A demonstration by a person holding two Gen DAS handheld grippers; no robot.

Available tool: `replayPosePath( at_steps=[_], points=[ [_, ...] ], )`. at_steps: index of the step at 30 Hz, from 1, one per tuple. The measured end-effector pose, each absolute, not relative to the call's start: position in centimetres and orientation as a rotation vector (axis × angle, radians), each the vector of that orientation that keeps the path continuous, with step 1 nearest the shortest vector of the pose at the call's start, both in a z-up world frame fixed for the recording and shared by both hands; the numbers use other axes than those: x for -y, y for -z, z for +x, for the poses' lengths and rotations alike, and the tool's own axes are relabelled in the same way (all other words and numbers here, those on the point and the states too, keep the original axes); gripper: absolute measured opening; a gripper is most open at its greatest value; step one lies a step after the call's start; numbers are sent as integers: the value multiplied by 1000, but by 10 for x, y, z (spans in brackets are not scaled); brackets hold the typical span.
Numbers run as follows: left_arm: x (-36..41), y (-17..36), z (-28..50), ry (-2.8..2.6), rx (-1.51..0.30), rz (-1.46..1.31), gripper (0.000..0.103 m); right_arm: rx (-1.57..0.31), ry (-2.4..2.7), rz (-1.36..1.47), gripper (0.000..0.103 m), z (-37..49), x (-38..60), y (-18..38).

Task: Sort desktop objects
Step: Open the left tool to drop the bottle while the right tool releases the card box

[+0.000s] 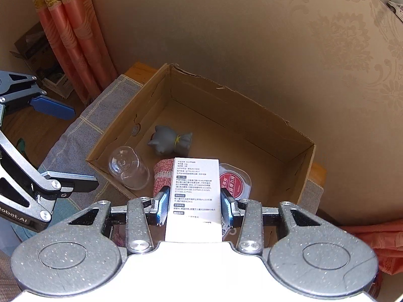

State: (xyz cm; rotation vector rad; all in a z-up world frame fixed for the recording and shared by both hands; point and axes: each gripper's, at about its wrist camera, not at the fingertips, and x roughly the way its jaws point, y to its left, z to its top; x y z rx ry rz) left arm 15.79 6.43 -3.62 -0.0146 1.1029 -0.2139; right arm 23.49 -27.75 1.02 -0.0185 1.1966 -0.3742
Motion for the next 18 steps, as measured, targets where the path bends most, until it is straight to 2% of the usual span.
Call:
replayPosePath(
  at_steps=[18],
  points=[
    [-90,50,151,162,-1139,-74,92,-1189,377,7,46,299,313,-5]
  ],
)
